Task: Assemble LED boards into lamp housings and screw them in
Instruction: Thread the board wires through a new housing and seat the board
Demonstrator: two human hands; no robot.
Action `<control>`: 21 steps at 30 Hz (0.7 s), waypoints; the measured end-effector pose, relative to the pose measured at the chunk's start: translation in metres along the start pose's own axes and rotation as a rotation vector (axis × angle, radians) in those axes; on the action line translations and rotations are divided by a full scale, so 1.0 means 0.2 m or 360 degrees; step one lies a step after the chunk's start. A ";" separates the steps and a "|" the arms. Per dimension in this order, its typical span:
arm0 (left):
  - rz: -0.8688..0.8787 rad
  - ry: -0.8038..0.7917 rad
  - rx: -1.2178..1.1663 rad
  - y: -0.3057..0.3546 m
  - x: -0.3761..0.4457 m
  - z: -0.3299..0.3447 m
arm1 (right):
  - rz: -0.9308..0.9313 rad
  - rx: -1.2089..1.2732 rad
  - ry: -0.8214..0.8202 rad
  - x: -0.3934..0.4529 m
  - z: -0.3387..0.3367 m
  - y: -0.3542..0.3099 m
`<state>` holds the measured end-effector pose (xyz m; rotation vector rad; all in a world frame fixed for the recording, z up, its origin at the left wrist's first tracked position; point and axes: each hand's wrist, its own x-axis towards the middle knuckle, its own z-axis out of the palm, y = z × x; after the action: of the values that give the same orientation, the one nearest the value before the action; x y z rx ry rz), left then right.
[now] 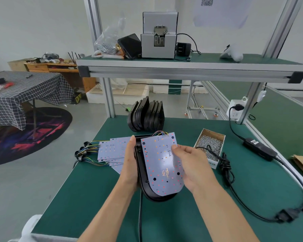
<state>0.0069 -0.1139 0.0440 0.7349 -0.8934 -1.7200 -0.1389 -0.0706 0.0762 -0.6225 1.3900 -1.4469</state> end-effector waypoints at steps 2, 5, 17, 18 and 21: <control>-0.0017 0.0004 -0.0019 0.01 0.00 0.00 | 0.0073 0.0062 -0.0075 0.01 -0.02 -0.01; -0.0015 0.0010 -0.0022 0.02 0.01 0.01 | 0.0052 0.0102 -0.0103 0.00 -0.01 -0.02; 0.0010 0.0088 -0.0033 0.00 0.02 0.01 | -0.0495 -0.0182 0.0172 -0.01 0.06 0.13; 0.0009 0.0091 -0.0036 0.00 0.02 0.01 | -0.0586 -0.0285 0.0178 -0.01 0.05 0.16; -0.0007 0.0100 -0.0039 0.00 0.01 -0.01 | -0.0755 -0.0635 0.0058 0.00 -0.03 0.19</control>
<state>0.0075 -0.1169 0.0422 0.7713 -0.8268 -1.6996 -0.1330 -0.0620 0.0385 -1.2530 1.6484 -1.5525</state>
